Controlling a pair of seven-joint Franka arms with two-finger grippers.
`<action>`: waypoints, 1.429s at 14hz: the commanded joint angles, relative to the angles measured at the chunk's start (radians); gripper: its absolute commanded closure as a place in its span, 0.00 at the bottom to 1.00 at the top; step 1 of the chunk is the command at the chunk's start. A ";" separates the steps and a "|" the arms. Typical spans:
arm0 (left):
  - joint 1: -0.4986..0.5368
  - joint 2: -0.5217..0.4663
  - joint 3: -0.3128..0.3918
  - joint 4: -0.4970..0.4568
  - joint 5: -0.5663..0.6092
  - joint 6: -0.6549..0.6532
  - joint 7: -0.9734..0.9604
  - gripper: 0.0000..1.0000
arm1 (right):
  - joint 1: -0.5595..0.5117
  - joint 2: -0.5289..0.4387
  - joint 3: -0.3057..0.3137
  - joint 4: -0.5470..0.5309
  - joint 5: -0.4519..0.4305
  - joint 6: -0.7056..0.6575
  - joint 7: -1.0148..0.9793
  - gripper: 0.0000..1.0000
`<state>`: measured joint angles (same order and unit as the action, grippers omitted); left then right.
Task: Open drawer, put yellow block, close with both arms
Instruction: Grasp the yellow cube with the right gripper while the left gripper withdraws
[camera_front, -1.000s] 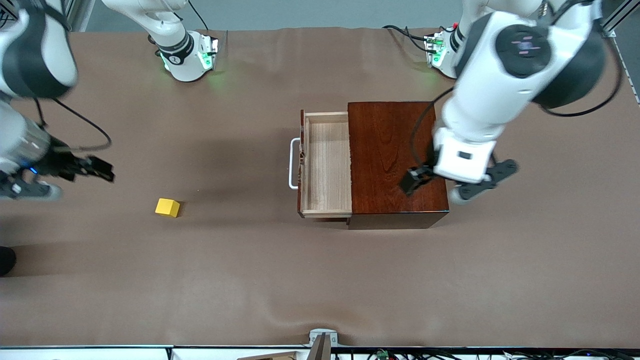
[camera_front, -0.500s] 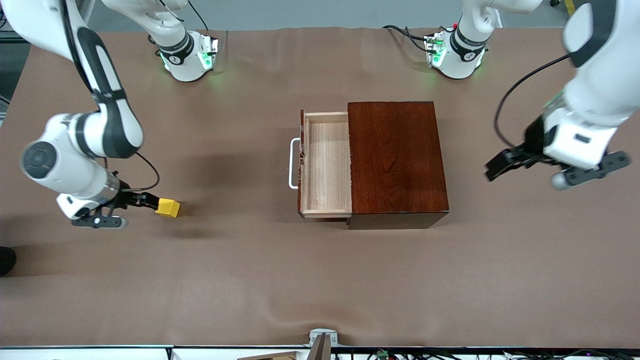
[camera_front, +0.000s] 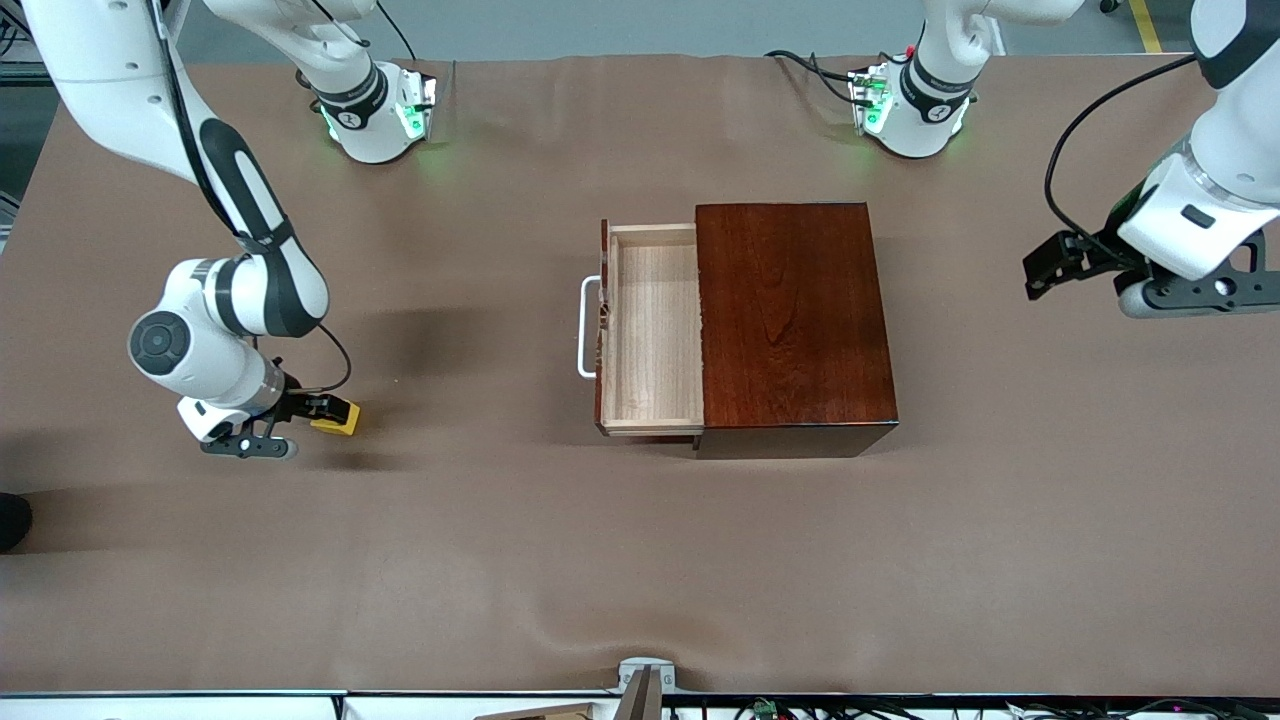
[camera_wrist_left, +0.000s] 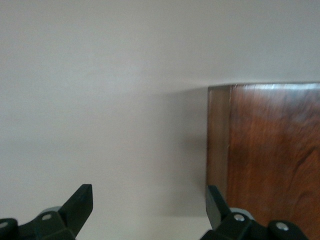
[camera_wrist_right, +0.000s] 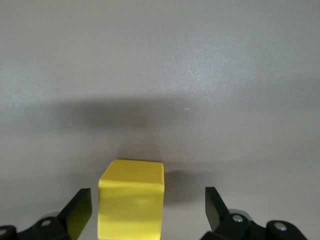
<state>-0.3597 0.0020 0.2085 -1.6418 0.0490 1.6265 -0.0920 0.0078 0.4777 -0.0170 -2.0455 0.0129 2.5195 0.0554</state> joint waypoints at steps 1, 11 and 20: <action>0.013 -0.037 -0.008 -0.013 0.048 -0.066 0.139 0.00 | -0.003 0.005 0.006 -0.028 0.050 0.044 0.011 0.00; 0.346 -0.075 -0.325 0.007 -0.040 -0.094 0.075 0.00 | 0.003 -0.042 0.006 0.068 0.055 -0.113 -0.009 1.00; 0.334 -0.063 -0.310 0.011 -0.037 -0.126 0.064 0.00 | 0.033 -0.277 0.008 0.532 0.041 -0.933 -0.074 1.00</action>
<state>-0.0309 -0.0593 -0.0991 -1.6353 0.0216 1.5149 -0.0224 0.0211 0.1917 -0.0107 -1.6025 0.0544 1.6810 -0.0127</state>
